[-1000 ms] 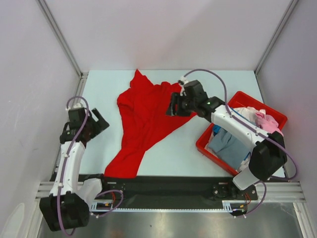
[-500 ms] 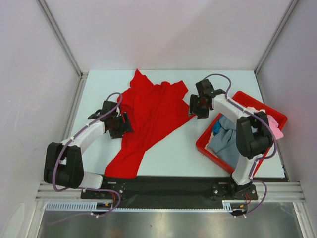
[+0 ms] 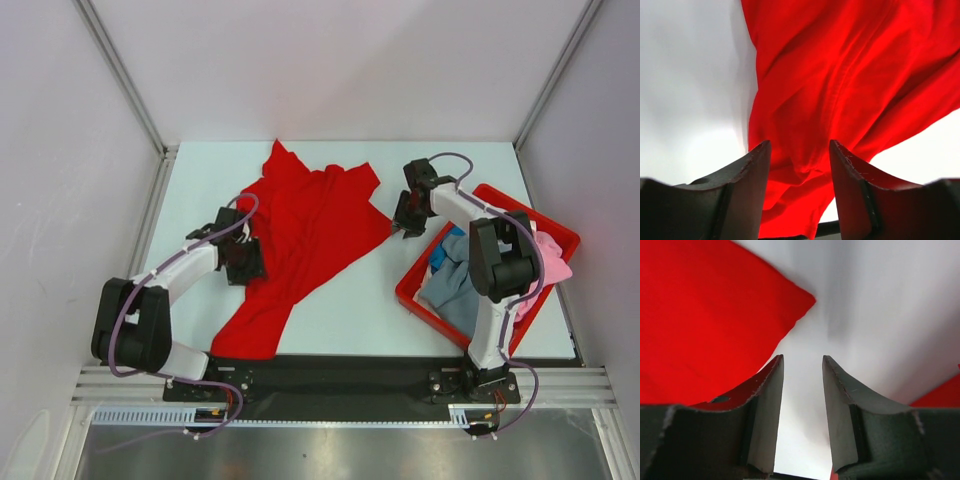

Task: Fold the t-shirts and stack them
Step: Flatten the tshirt out

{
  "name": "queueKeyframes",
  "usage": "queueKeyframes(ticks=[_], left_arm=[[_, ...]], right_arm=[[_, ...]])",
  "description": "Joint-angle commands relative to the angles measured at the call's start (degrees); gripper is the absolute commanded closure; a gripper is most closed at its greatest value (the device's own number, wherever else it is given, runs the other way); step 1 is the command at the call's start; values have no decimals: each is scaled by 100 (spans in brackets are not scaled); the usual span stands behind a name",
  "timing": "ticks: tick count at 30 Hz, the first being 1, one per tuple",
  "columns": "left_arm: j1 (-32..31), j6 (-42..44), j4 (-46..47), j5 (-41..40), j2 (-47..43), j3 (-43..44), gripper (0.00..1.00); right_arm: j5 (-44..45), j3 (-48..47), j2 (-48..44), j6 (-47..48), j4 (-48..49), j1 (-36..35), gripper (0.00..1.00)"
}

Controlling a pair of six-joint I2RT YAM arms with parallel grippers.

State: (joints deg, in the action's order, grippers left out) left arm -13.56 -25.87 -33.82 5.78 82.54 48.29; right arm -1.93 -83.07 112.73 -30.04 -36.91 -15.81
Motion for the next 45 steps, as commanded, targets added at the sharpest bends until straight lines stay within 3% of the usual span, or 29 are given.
queueKeyframes(ticks=[1,8,14,18,20,24,26,29,35,40,45], left_arm=[[-129,117,-55,195,-264,-162,43],[-138,82,209,924,24,-303,41],[-138,12,271,802,-80,-207,67],[-7,29,96,486,-221,-49,96],[143,81,-10,346,-388,30,100],[818,196,-177,-84,-748,154,99],[1074,257,-230,-226,-994,207,99],[1312,310,-248,-350,-1074,277,100],[1312,82,25,160,-1100,5,100],[1321,152,-10,90,-1135,-13,100],[1321,108,7,99,-1179,-13,100]], right_arm=[[149,159,-137,-195,218,87,59],[-105,-7,205,-213,439,193,56],[-184,-139,425,-239,632,324,55],[-342,-219,575,-283,755,430,57],[-308,-245,654,-318,790,456,59],[-492,-237,751,-423,878,518,62],[-597,-227,803,-493,939,518,75],[-904,-236,917,-651,940,518,78],[-660,-104,742,-670,633,518,62],[-782,-8,646,-818,509,448,63],[-220,273,268,-1266,657,368,64]])
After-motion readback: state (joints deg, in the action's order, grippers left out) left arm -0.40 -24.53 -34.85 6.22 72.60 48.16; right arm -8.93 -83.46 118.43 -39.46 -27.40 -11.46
